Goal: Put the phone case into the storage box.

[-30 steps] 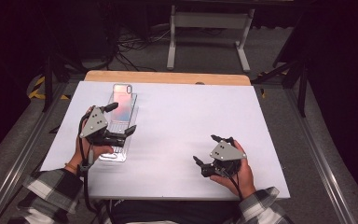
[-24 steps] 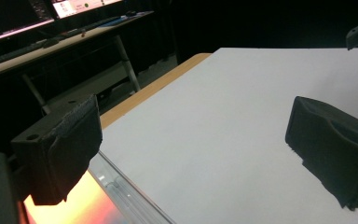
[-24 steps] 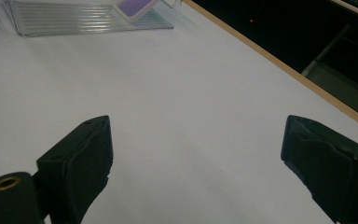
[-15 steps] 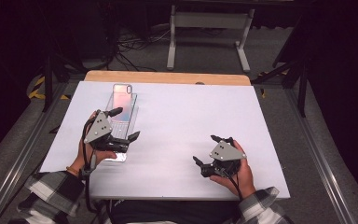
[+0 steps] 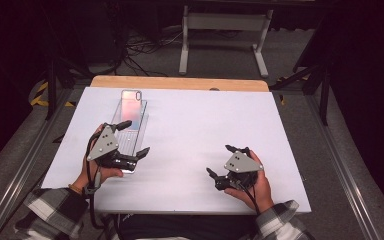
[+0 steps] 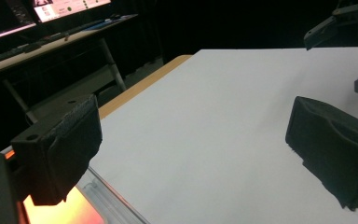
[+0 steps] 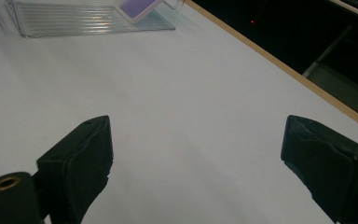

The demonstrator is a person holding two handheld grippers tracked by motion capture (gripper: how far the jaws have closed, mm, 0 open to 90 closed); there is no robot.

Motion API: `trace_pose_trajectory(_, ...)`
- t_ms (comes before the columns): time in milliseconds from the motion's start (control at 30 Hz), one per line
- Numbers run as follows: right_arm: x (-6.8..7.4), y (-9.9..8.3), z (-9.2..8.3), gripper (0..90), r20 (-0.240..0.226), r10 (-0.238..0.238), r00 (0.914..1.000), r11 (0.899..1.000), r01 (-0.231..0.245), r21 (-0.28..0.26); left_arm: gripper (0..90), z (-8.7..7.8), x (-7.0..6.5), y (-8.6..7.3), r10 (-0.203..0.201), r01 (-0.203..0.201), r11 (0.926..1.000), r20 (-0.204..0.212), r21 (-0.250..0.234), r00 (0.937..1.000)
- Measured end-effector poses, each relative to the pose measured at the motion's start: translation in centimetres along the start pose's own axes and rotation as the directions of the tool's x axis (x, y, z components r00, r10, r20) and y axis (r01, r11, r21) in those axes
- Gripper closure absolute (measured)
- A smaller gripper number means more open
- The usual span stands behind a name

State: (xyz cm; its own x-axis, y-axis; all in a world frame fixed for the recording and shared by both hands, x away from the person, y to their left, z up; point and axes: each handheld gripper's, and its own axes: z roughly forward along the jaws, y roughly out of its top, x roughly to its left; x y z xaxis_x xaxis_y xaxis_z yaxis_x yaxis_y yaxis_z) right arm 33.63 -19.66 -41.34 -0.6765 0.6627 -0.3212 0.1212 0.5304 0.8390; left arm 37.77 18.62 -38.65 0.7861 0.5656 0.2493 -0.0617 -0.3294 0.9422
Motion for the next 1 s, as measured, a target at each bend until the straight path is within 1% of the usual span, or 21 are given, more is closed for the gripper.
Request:
trace_pose_trajectory(33,0.0,0.0,0.0,9.5,0.001,0.0,1.0,1.0,0.0,-0.001,4.3,0.0,-0.2,0.0,-0.01,0.01,1.0,0.006,0.0,0.9999)
trace_pose_trajectory(133,0.0,0.0,0.0,9.5,0.0,0.001,1.0,1.0,-0.001,-0.001,4.3,-0.1,-0.4,0.0,-0.01,0.01,1.0,0.012,0.001,0.9999)
trace_pose_trajectory(167,0.0,0.0,0.0,9.5,0.0,0.001,1.0,1.0,-0.001,-0.002,4.2,-0.2,-0.5,-0.1,-0.004,0.004,1.0,0.015,0.001,0.9999)
trace_pose_trajectory(333,0.1,0.0,0.0,9.5,-0.001,0.002,1.0,1.0,-0.002,-0.002,4.2,-0.5,-0.8,-0.2,-0.007,0.007,1.0,0.025,0.001,0.9997)
trace_pose_trajectory(400,0.1,0.1,0.0,9.5,-0.003,0.004,1.0,1.0,-0.004,-0.003,4.1,-0.7,-0.9,-0.1,-0.001,0.001,1.0,0.022,0.005,0.9998)
trace_pose_trajectory(433,0.1,0.1,0.0,9.5,-0.003,0.003,1.0,1.0,-0.003,-0.004,4.1,-0.8,-1.0,-0.2,-0.006,0.005,1.0,0.025,0.003,0.9997)
trace_pose_trajectory(567,0.2,0.1,0.0,9.5,-0.004,0.002,1.0,1.0,-0.002,-0.007,4.1,-1.1,-1.0,-0.3,-0.004,0.004,1.0,0.025,0.005,0.9997)
trace_pose_trajectory(667,0.2,0.2,0.0,9.2,-0.009,0.002,1.0,1.0,-0.002,-0.01,4.0,-1.3,-1.1,-0.5,-0.005,0.005,1.0,0.02,0.003,0.9998)
trace_pose_trajectory(767,0.3,0.2,-0.1,9.0,-0.015,0.0,0.9999,1.0,0.0,-0.014,4.0,-1.4,-1.2,-0.8,-0.003,0.003,1.0,0.021,0.007,0.9998)
trace_pose_trajectory(800,0.3,0.2,0.0,9.0,-0.016,0.002,0.9999,1.0,-0.002,-0.016,4.0,-1.4,-1.2,-0.9,-0.001,0.001,0.9999,0.029,0.016,0.9996)
trace_pose_trajectory(833,0.3,0.2,0.0,9.0,-0.017,0.001,0.9998,1.0,-0.001,-0.015,3.8,-1.4,-1.3,-1.0,-0.006,0.006,0.9999,0.029,0.015,0.9995)
trace_pose_trajectory(967,0.3,0.3,0.0,8.9,-0.019,0.003,0.9998,1.0,-0.003,-0.017,3.7,-1.4,-1.6,-1.3,0.001,-0.002,0.9994,0.036,0.033,0.9994)
trace_pose_trajectory(1000,0.3,0.3,-0.1,8.9,-0.019,0.001,0.9998,1.0,-0.001,-0.017,3.7,-1.4,-1.8,-1.4,-0.007,0.006,0.9994,0.037,0.033,0.9993)
